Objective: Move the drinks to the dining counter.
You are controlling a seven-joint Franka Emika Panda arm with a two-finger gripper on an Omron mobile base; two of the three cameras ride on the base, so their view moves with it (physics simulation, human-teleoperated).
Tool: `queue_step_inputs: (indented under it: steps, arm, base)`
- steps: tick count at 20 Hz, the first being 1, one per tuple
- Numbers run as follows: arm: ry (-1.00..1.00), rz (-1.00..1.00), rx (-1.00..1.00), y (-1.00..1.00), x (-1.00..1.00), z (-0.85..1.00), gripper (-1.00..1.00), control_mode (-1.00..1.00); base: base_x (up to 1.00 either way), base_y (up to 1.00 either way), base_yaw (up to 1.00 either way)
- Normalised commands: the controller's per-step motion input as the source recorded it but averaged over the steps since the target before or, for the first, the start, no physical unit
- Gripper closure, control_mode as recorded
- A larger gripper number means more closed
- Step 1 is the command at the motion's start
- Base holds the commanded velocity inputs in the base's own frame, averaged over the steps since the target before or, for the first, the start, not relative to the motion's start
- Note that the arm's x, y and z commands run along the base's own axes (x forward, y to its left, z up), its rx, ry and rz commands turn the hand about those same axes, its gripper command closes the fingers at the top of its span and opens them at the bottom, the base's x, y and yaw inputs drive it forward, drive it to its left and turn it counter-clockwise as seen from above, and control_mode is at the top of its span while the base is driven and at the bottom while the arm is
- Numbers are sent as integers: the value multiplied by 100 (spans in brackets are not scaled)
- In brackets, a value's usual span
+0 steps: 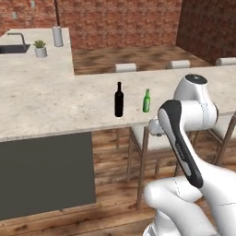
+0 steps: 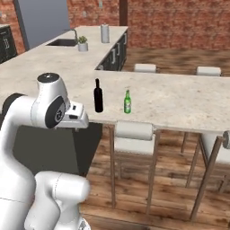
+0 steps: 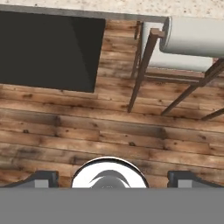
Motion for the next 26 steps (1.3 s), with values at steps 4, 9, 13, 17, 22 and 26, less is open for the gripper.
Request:
queue_step_inputs:
  steps: [4, 9, 13, 17, 22, 26]
  arm:
    - [0, 0, 0, 0, 0, 0, -100, 100]
    - [0, 0, 0, 0, 0, 0, -100, 100]
    - [0, 0, 0, 0, 0, 0, -100, 100]
    - [0, 0, 0, 0, 0, 0, -100, 100]
    - [0, 0, 0, 0, 0, 0, -100, 100]
    - [0, 0, 0, 0, 0, 0, -100, 100]
  base:
    - [-70, 100, 0]
    - [-46, 100, 0]
    - [-16, 100, 0]
    - [0, 100, 0]
    - [9, 100, 0]
    - [18, 100, 0]
